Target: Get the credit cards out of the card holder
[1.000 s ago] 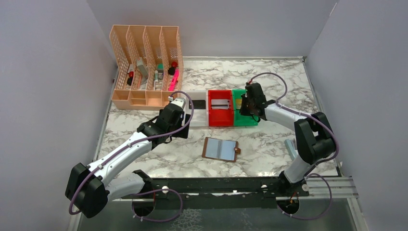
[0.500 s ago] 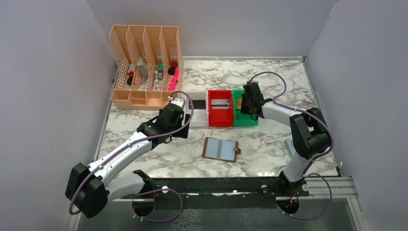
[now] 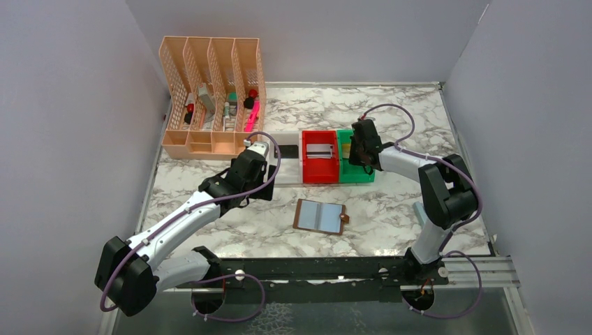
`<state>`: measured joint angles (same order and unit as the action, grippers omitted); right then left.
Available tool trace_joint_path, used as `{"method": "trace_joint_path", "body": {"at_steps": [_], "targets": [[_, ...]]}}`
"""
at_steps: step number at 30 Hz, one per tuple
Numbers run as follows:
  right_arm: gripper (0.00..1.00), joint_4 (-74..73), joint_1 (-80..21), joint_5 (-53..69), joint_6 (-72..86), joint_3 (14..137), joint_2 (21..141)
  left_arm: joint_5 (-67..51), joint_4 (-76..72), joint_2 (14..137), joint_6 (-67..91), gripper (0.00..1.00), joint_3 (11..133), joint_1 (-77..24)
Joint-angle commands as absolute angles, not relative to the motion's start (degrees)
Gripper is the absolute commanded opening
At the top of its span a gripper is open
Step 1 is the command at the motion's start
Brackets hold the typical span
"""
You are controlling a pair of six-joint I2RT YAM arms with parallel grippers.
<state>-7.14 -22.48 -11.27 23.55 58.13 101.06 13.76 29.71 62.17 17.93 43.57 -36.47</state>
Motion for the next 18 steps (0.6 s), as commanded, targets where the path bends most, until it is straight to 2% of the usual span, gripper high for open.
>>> {"method": "trace_joint_path", "body": {"at_steps": [1,18], "targets": [[0.13,-5.2,-22.3,-14.0,24.3,58.4,102.1,13.8,29.8,61.9,17.7,0.83,43.3,-36.3],[0.13,3.0,-22.3,-17.4,24.4,57.0,104.0,13.8,29.9,62.1,17.8,0.83,43.3,-36.2]]}}
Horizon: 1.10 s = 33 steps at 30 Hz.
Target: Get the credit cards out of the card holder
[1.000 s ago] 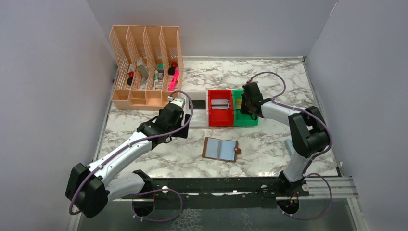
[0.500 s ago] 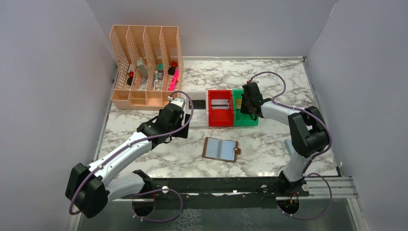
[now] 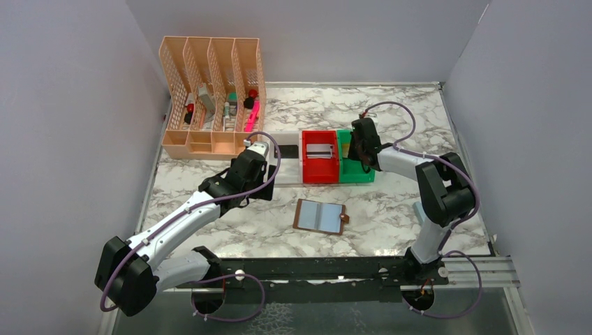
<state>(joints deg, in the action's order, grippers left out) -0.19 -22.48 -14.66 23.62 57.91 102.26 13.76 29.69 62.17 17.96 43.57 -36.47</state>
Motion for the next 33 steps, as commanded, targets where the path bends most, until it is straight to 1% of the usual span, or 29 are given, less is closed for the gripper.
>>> {"method": "trace_joint_path", "body": {"at_steps": [1,15,33], "targets": [[0.13,3.0,-22.3,-17.3,24.3,57.1,104.1,13.8,29.9,62.1,17.8,0.83,43.3,-36.2],[0.15,2.5,-22.3,-13.3,24.8,52.3,96.1,13.6,29.8,62.5,17.7,0.83,43.4,-36.1],[0.15,1.7,-22.3,-13.0,27.0,53.5,102.5,13.7,29.8,62.3,17.7,0.83,43.3,-36.1]]}}
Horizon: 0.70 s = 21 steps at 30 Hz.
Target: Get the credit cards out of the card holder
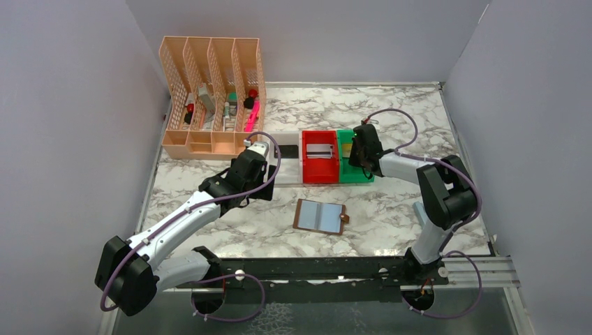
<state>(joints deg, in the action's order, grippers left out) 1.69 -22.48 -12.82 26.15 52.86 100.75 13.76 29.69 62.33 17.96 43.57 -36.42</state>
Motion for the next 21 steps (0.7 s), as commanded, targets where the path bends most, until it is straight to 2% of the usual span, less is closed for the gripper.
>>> {"method": "trace_joint_path", "body": {"at_steps": [1,15,21], "targets": [[0.15,2.2,-22.3,-13.3,27.0,53.4,102.7,13.6,29.8,62.4,17.7,0.83,43.3,-36.1],[0.15,6.1,-22.3,-16.1,26.0,53.4,103.6,13.7,29.9,62.4,17.8,0.83,43.3,-36.0],[0.21,4.6,-22.3,-12.9,25.2,52.2,98.4,13.4,29.8,62.7,17.7,0.83,43.4,-36.0]]}}
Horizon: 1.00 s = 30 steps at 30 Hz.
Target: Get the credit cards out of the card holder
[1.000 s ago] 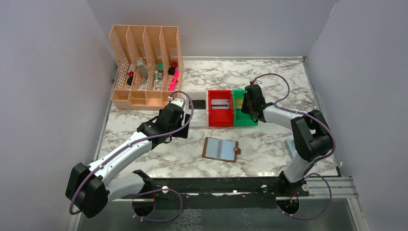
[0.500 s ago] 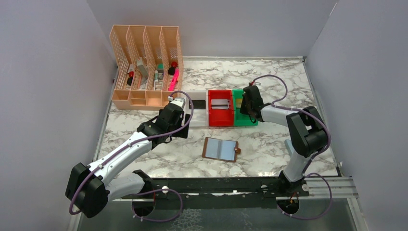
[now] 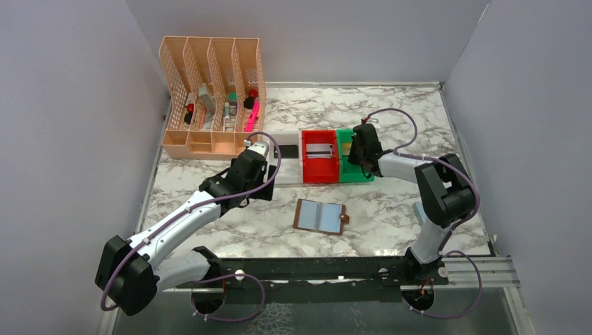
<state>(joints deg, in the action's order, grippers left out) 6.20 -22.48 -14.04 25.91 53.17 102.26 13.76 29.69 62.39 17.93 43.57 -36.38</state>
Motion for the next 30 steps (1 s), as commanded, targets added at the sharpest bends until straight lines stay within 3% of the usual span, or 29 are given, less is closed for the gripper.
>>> {"method": "trace_joint_path", "body": {"at_steps": [1,3,16,19,23,26,30], "targets": [[0.24,4.4,-22.3,-11.9,25.1,52.0,96.9,13.5,29.8,62.7,17.7,0.83,43.4,-36.0],[0.3,3.9,-22.3,-9.7,24.9,51.3,93.6,13.5,29.8,62.6,17.7,0.83,43.4,-36.1],[0.44,-3.6,-23.6,-0.6,29.2,41.9,71.2,14.2,29.8,61.5,17.7,0.84,43.4,-35.9],[0.5,-5.5,-27.0,-1.6,31.1,38.6,65.4,14.4,29.8,61.0,17.8,0.87,43.3,-36.0],[0.5,-7.7,-32.4,-1.9,33.4,36.1,61.2,15.1,29.8,60.0,18.2,0.93,43.4,-35.6],[0.51,-9.0,-38.5,-4.6,34.8,36.1,62.1,16.0,29.8,59.0,18.6,0.99,43.3,-35.3],[0.54,-10.8,-48.5,-11.6,37.1,39.1,68.0,17.5,29.9,57.2,19.2,0.99,43.2,-34.7]]}}
